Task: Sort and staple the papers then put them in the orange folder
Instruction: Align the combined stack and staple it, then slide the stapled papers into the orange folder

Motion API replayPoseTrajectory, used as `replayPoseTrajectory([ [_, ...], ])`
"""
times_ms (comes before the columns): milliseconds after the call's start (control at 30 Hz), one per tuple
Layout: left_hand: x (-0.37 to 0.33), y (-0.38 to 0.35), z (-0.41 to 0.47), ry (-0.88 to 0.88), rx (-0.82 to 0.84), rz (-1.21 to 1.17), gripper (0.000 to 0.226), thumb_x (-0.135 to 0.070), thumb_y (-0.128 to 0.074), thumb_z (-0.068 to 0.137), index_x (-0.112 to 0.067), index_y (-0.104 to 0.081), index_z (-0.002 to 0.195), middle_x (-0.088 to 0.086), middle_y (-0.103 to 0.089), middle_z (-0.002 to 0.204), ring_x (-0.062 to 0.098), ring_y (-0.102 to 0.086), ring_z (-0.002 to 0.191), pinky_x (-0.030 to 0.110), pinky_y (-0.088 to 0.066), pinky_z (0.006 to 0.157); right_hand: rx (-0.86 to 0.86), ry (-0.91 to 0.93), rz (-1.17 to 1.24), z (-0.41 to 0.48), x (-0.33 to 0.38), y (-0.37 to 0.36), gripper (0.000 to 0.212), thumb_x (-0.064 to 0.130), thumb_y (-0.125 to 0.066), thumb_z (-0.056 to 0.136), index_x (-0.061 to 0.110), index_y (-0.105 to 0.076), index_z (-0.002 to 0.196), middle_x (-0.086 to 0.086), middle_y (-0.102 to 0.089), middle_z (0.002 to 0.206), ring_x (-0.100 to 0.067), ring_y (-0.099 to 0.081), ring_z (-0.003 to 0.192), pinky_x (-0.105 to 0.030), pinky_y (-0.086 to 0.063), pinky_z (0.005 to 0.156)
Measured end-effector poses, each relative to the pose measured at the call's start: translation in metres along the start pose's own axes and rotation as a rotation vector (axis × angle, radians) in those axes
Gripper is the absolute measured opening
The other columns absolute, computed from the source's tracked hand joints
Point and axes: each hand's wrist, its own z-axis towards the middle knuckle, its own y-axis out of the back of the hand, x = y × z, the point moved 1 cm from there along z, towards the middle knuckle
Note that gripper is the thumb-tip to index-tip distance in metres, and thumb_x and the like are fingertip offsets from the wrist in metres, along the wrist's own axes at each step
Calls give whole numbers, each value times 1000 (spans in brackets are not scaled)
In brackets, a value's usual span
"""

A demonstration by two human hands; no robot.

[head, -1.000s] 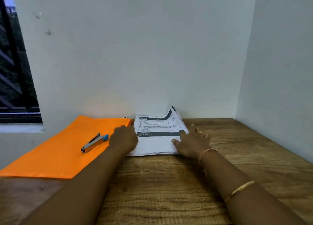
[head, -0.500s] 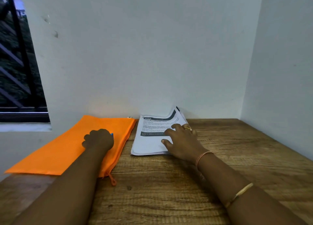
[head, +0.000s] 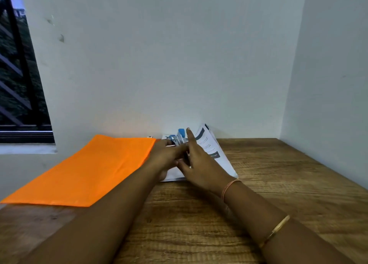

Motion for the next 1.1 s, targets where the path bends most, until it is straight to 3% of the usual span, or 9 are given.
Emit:
replayPoseTrajectory([
  [133, 6, -14, -6, 11, 16, 10, 25, -13, -67, 85, -4, -58, 106, 8, -68, 92, 20, -67, 81, 27, -55, 62, -72, -65, 40, 3, -3, -3, 88, 12, -49, 94, 25, 19, 148, -9, -45, 141, -20, -53, 116, -31, -46, 98],
  [233, 4, -16, -7, -98, -6, 305, 19, -21, -64, 88, -11, -59, 103, 2, -65, 92, 16, -64, 83, 25, -56, 66, -60, -128, 76, 3, -2, 2, 90, 2, -49, 91, 23, 18, 149, -9, -43, 142, -21, -52, 118, -29, -45, 97],
  [333, 4, -9, -6, -217, -1, 546, 21, -29, -62, 89, -12, -66, 101, 3, -67, 99, 21, -65, 91, 40, -55, 83, -119, -224, 24, 4, -11, 14, 80, 0, -48, 89, 14, -1, 152, -11, -45, 138, -25, -51, 115, -30, -45, 93],
  [433, 5, 5, 2, -271, -109, 640, 10, -25, -60, 90, -18, -63, 83, -2, -65, 87, 21, -63, 87, 39, -54, 83, -199, -391, -112, 6, -35, 34, 44, 3, -49, 85, 0, -39, 128, -19, -51, 124, -34, -54, 107, -31, -43, 77],
  [567, 10, 26, 16, -244, -251, 725, 19, -22, -54, 91, -11, -63, 78, -1, -61, 71, 26, -59, 75, 33, -45, 68, -229, -600, -166, -3, -70, 54, 10, 13, -53, 87, 5, -57, 91, -19, -60, 117, -35, -57, 107, -29, -41, 78],
  [633, 14, 35, 22, -213, -322, 753, 23, -21, -52, 90, -5, -64, 77, 8, -64, 72, 30, -61, 76, 36, -44, 66, -199, -663, -215, -8, -83, 58, 16, 21, -56, 89, 8, -58, 80, -18, -64, 111, -34, -59, 102, -29, -42, 75],
  [733, 16, 43, 23, -195, -396, 784, 22, -22, -51, 89, -7, -66, 82, 6, -65, 82, 28, -60, 81, 33, -42, 64, -210, -741, -287, -13, -94, 59, 30, 30, -58, 85, 8, -63, 104, -14, -64, 112, -31, -59, 104, -34, -46, 83],
  [933, 8, 59, 29, -218, -404, 785, 15, -15, -48, 88, -14, -58, 77, 5, -55, 82, 21, -46, 74, 32, -36, 67, -175, -808, -448, -17, -98, 56, 42, 47, -59, 80, 16, -63, 107, -11, -59, 117, -30, -56, 107, -40, -49, 91],
  [1100, -3, 73, 21, -272, -270, 839, 26, -8, -44, 93, -8, -67, 105, 2, -62, 115, 20, -54, 107, 25, -37, 81, -266, -667, -592, -9, -77, 48, 37, 30, -53, 87, 13, -57, 120, -12, -53, 125, -32, -49, 116, -42, -42, 93],
])
